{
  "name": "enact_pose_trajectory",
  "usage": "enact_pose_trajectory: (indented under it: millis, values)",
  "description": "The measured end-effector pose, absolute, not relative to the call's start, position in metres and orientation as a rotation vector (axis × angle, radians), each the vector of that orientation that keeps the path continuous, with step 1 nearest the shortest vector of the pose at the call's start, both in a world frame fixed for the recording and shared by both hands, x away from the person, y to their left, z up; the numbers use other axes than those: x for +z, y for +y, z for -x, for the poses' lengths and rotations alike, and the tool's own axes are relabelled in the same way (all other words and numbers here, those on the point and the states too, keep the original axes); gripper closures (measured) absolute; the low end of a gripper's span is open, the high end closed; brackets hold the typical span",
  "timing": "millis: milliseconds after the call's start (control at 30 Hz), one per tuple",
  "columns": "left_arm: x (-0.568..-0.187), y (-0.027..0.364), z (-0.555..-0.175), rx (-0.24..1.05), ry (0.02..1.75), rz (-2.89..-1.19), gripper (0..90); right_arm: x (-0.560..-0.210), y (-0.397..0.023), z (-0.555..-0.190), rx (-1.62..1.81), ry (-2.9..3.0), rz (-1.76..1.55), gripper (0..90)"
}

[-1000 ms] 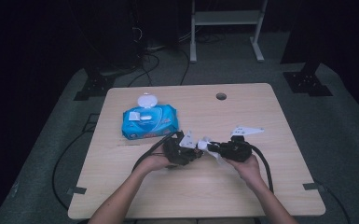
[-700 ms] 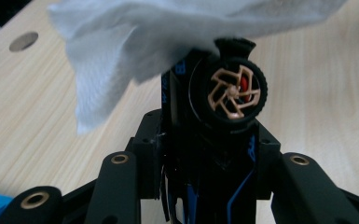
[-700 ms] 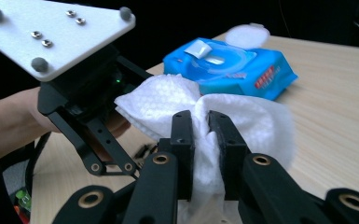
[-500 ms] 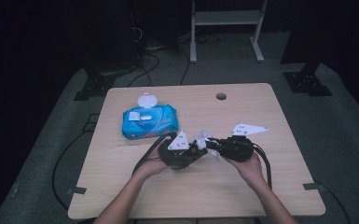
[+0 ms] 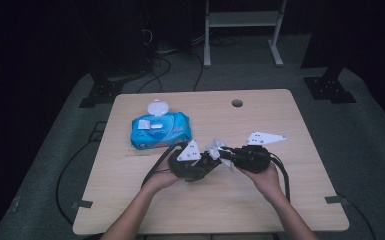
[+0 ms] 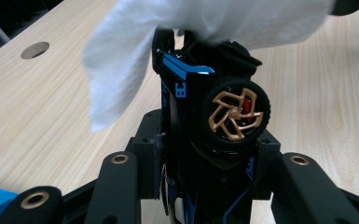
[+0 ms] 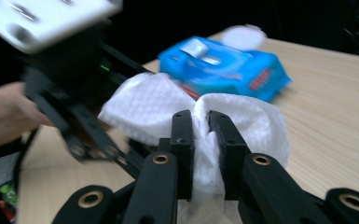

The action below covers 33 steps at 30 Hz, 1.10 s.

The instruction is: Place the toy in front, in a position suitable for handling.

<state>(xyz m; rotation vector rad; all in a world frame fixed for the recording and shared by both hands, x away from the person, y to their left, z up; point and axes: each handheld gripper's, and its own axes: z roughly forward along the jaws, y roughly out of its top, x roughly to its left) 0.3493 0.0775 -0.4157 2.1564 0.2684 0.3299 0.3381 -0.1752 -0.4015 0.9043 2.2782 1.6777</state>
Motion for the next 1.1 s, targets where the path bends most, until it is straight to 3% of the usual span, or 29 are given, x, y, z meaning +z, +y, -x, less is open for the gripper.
enact_pose_trajectory:
  millis: [467,900,1100]
  values:
    - [-0.414,0.069,-0.343,0.345,0.228,-2.167,56.9,-0.381,-0.148,-0.325,1.682,2.311,-0.739,79.8]
    - [-0.415,0.076,-0.348,0.329,0.261,-2.135,56.9,-0.405,-0.180,-0.339,1.660,2.274,-0.929,79.9]
    - [-0.412,0.077,-0.348,0.327,0.261,-2.119,56.8,-0.396,-0.174,-0.336,1.741,2.260,-0.886,79.9]
